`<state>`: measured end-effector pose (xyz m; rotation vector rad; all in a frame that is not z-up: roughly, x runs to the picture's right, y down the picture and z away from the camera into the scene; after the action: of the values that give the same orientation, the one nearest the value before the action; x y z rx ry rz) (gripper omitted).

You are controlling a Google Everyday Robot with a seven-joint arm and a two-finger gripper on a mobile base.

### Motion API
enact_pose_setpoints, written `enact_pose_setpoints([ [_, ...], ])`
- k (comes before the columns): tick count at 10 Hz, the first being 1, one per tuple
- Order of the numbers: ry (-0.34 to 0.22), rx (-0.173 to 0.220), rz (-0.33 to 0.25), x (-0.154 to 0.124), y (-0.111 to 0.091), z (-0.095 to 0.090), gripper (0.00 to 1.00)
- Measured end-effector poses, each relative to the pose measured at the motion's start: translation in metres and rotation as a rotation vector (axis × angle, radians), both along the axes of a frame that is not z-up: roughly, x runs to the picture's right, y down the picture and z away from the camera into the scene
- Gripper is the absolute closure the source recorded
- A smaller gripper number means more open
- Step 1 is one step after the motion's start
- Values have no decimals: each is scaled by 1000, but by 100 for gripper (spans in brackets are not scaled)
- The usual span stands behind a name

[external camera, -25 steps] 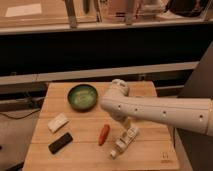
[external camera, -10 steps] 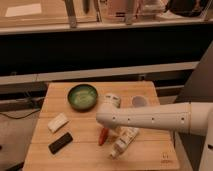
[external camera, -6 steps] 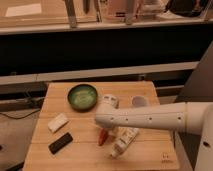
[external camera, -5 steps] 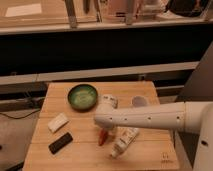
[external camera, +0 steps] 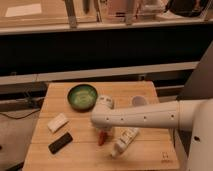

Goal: Drag the pepper across the table

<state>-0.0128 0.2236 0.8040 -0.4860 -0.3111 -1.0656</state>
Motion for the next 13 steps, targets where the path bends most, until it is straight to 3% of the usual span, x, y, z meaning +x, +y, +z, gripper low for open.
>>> enact_pose_setpoints([
  [2, 1, -6, -4, -2, 1, 0, 24],
  [6, -21, -20, -41, -39, 2, 2, 64],
  [10, -37, -24, -59, -52, 2, 7, 99],
  [13, -39, -26, -61, -54, 2, 6, 100],
])
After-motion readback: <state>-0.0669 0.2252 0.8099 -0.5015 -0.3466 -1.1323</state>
